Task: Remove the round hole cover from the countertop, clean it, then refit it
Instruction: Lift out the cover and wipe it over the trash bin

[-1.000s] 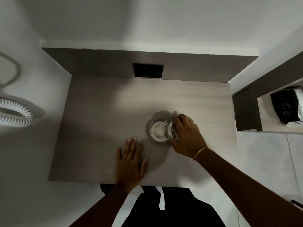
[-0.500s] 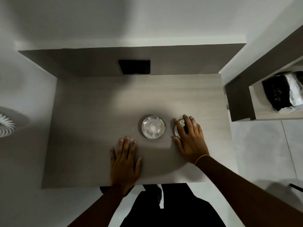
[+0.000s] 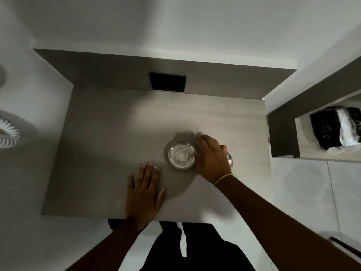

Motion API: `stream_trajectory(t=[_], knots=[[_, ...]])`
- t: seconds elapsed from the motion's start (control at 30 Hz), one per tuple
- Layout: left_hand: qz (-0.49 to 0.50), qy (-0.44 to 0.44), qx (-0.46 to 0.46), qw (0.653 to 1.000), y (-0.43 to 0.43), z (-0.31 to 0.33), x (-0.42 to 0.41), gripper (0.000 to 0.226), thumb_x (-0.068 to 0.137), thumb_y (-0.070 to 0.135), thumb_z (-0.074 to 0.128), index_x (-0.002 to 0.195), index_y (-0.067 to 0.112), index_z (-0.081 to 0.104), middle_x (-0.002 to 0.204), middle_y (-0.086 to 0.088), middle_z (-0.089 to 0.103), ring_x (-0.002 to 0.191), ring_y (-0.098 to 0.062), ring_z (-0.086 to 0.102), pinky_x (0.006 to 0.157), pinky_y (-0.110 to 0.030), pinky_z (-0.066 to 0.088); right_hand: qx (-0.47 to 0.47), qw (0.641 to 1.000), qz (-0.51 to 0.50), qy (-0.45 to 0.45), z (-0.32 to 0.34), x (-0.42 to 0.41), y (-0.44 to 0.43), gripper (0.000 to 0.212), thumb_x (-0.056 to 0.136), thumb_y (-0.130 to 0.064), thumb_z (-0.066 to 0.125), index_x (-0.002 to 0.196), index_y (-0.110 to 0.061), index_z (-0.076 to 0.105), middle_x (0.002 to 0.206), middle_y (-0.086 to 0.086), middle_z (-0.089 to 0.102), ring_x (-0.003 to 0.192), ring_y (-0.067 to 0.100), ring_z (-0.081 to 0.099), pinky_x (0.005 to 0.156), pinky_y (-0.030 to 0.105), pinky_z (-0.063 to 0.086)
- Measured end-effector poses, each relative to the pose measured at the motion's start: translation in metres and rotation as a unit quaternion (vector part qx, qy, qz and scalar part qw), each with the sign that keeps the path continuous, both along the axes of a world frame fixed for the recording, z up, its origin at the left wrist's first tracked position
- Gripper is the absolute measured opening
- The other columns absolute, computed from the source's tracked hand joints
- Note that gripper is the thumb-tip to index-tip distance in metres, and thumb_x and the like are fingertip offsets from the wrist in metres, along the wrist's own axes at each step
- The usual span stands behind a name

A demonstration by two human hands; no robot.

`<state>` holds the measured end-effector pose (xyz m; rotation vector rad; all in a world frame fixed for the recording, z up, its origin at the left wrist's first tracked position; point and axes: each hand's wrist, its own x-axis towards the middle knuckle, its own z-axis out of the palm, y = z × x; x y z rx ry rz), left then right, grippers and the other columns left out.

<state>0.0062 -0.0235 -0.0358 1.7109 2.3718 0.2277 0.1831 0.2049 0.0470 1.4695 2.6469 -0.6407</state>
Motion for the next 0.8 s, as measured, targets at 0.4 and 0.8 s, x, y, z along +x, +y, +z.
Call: stream_trajectory(t=[0.4, 0.8], knots=[[0.003, -0.001, 0.022, 1.0, -0.001, -0.009, -0.002, 0.075, 0.104, 0.052, 0.052, 0.171, 0.024, 0.03, 0.181, -0.006, 0.023, 0.168, -0.028, 0.019, 0.129, -0.069, 0.017, -0.156, 0.987, 0.01, -0.028, -0.01, -0.05, 0.048, 0.025, 0.08, -0.007, 0.071, 0.101, -0.019, 0.078, 0.103, 0.013, 0.076, 0.1, 0.04, 0.07, 0.077, 0.032, 0.047], [0.05, 0.003, 0.023, 0.998, -0.01, -0.005, 0.0, 0.073, 0.108, 0.063, 0.041, 0.167, 0.022, 0.037, 0.181, -0.008, 0.023, 0.168, -0.03, 0.015, 0.131, -0.068, 0.013, -0.292, 0.955, -0.014, 0.053, 0.018, -0.077, 0.025, 0.029, 0.079, 0.01, 0.072, 0.094, -0.014, 0.074, 0.096, 0.013, 0.073, 0.096, 0.037, 0.074, 0.08, 0.057, 0.066]])
